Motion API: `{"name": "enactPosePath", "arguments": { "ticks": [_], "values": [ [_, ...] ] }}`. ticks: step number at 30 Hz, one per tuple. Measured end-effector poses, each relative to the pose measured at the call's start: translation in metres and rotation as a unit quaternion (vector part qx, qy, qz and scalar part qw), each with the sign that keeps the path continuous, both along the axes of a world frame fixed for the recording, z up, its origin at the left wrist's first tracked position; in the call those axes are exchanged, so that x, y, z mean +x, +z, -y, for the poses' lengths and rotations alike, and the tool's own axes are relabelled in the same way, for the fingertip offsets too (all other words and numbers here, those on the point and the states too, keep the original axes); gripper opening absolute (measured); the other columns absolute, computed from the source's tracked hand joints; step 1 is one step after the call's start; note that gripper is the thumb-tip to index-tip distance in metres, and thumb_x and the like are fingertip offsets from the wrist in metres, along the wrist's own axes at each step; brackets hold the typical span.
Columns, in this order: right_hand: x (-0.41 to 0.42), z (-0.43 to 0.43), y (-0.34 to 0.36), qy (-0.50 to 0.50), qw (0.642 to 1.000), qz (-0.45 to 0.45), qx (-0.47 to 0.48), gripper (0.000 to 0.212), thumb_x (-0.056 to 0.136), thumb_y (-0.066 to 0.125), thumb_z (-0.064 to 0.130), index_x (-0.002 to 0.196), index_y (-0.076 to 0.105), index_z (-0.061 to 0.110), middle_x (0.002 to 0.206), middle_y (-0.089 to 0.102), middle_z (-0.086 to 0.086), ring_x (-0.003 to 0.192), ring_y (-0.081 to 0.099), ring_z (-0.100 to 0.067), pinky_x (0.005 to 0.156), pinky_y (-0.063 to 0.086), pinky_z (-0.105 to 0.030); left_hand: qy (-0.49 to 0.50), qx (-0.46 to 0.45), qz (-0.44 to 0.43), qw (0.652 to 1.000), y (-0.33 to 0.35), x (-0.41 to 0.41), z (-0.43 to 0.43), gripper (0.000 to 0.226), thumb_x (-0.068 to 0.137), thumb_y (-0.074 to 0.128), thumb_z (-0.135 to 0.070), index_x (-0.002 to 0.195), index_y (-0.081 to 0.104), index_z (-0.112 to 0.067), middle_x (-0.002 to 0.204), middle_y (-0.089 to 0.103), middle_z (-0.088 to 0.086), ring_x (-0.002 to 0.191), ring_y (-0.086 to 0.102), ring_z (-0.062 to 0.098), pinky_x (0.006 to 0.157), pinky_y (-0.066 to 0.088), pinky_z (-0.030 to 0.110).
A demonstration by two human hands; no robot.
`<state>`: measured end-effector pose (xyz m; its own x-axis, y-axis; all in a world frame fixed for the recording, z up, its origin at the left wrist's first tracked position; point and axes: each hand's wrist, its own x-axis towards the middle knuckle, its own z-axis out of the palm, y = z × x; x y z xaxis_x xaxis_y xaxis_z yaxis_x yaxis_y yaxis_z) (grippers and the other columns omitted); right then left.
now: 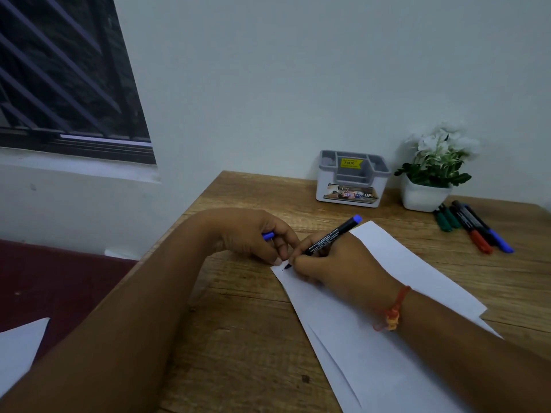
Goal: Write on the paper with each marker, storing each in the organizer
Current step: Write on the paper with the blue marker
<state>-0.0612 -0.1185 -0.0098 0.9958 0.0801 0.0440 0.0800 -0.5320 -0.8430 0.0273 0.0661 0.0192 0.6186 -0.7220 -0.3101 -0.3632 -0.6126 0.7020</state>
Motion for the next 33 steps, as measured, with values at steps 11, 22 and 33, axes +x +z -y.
{"name": "enactPosePath", "arguments": {
  "ticks": [11,22,33],
  "values": [
    [0.0011,-0.0019,-0.0031,-0.016,1.000,0.011,-0.016,0.004,0.079,0.073,0.020,0.077,0.076,0.020,0.073,0.073,-0.007,0.064,0.064,-0.008,0.073,0.058,-0.040,0.004,-0.007,-0.007,1.000,-0.0016,0.0006,-0.0006,0.038,0.085,0.069,-0.002,0.111,0.067,-0.030,0.099,0.069,-0.004,0.088,0.063,0.006,0.087,0.049,0.024],
    [0.0021,0.0018,-0.0041,-0.022,0.999,0.006,0.024,0.007,0.083,0.072,0.019,0.079,0.076,0.016,0.068,0.073,-0.003,0.059,0.062,-0.006,0.062,0.052,-0.028,0.001,0.006,0.008,1.000,-0.0012,0.0021,-0.0005,0.037,0.085,0.070,-0.006,0.117,0.066,-0.025,0.103,0.070,-0.002,0.088,0.063,0.005,0.084,0.047,0.021],
    [0.0010,0.0004,-0.0046,-0.024,1.000,0.017,-0.005,0.004,0.077,0.073,0.021,0.078,0.076,0.022,0.071,0.070,-0.012,0.061,0.062,-0.009,0.070,0.058,-0.043,0.002,0.005,-0.002,1.000,0.0000,0.0006,0.0002,0.036,0.085,0.070,-0.005,0.113,0.068,-0.027,0.098,0.068,-0.005,0.089,0.063,0.006,0.079,0.047,0.015]
  ]
}}
